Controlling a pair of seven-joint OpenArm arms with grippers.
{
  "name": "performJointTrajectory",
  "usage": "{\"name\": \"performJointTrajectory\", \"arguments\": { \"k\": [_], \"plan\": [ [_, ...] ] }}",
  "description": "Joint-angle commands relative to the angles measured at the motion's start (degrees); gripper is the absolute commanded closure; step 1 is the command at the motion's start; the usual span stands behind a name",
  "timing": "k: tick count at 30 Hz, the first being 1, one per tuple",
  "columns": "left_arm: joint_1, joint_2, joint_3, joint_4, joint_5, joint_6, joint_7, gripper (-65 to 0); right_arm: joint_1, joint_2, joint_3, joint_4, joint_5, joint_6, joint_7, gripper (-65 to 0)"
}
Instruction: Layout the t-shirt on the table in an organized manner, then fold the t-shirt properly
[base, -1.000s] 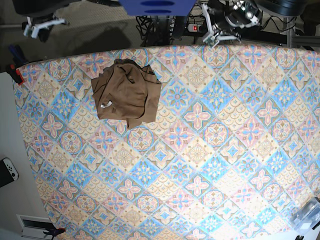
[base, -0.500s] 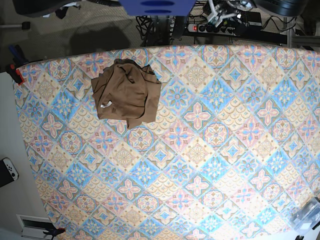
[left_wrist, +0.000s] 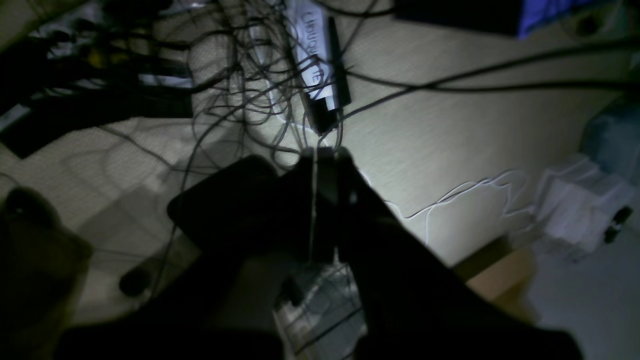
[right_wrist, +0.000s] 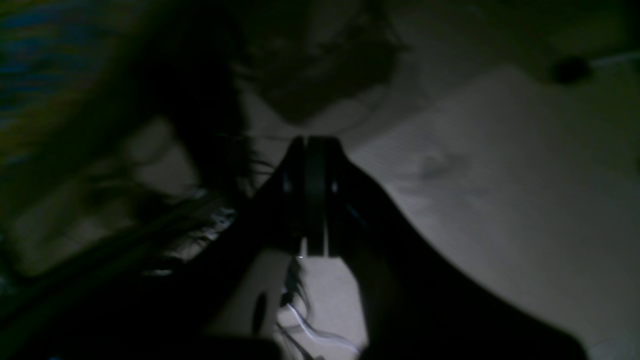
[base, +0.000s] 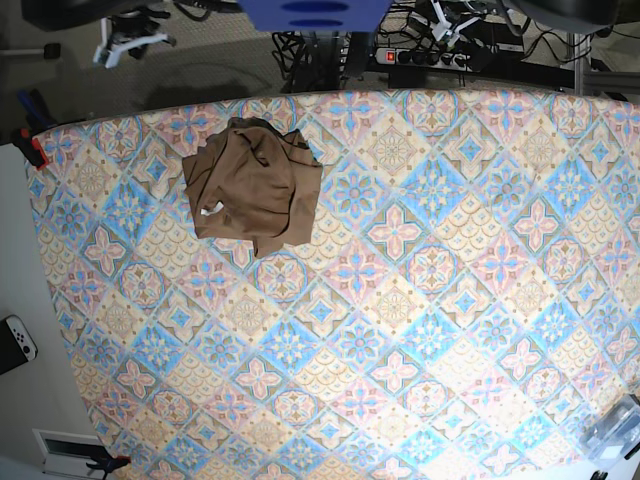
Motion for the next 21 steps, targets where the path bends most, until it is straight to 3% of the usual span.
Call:
{"name": "performJointTrajectory", "arguments": {
  "k": [1, 4, 10, 14, 17, 21],
  "plan": [
    [-0.87, -0.53, -0.12, -2.62, -0.1, -0.38, -1.59, 0.0, -0.2, 0.27, 1.85, -0.55, -1.31, 0.1, 0.99, 0.0],
    [-6.49, -0.62, 0.23, -15.37, 0.61, -0.38, -7.39, 0.0, 2.96, 0.27, 1.85, -5.38, -6.93, 0.1, 5.3, 0.0],
    [-18.63, -1.41, -0.04, -40.07, 9.58, -0.38, -21.19, 0.0, 9.82, 0.27, 1.85, -20.5, -21.35, 0.1, 11.27, 0.0],
    [-23.55, -1.94, 0.23, -40.29, 10.19, -0.38, -22.6, 0.0, 11.22, 0.27, 1.85, -29.29, -30.32, -0.03, 14.35, 0.0],
    [-24.34, -2.29, 0.23, -40.29, 10.19, -0.38, -22.25, 0.0, 11.22, 2.03, 1.85, -35.8, -34.89, -6.27, 15.84, 0.0],
    [-26.27, -3.08, 0.23, -40.29, 10.19, 0.36, -17.23, 0.0, 11.22, 10.03, 1.85, -44.24, -40.52, -18.05, 15.23, 0.0]
  ]
}}
